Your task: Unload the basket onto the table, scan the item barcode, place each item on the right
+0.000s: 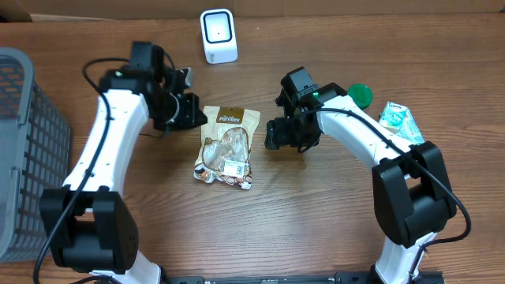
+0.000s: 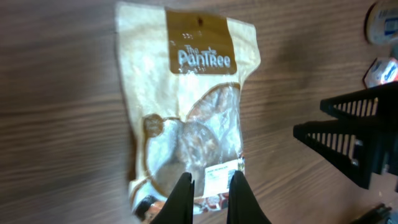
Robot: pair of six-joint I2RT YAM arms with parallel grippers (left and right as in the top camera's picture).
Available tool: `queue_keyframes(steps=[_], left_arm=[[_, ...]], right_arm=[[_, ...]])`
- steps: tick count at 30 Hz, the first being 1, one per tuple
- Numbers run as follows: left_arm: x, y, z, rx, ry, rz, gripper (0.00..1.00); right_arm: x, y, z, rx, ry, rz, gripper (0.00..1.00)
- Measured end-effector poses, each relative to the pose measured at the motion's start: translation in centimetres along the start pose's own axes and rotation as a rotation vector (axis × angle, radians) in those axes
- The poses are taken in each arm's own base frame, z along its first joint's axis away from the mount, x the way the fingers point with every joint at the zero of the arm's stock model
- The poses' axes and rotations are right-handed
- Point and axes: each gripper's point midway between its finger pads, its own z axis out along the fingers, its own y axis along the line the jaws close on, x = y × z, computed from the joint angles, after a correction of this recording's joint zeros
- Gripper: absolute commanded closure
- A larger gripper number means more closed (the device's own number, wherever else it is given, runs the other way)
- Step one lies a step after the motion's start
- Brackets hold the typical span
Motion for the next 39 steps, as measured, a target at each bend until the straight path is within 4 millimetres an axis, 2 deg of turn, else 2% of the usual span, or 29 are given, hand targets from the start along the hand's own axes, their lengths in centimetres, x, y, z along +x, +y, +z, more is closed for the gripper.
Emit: queue_keyframes(steps=[5,13,18,21,29,39], left_arm=[[1.7,-0.2,3.1,0.024,0.026,-0.004,0.96],[2.0,0.1,4.9,0.032,0.027,-0.007,0.96],[2.9,2.6,6.9,-0.062,0.084,-0.035,0.96],[3.0,3.5,6.8,-0.097,0.087,-0.037,0.96],[2.2,3.9,7.2,-0.109,0.061,-0.029,0.96],[3.5,5.7,11.0,-0.109,0.152,-0.066,0.96]], right_arm=[[-0.1,0.0,0.0,0.001,-0.003,0.010,0.25],[-0.1,-0.1,0.0,0.004,-0.004,0.017,0.25],[0.0,-0.1,0.0,0.005,-0.002,0.018,0.25],[0.0,-0.1,0.0,0.005,-0.001,0.018,0.25],[0.0,-0.1,0.0,0.004,-0.001,0.018,0.25],[0.0,-0.1,0.0,0.005,0.001,0.019,0.25]])
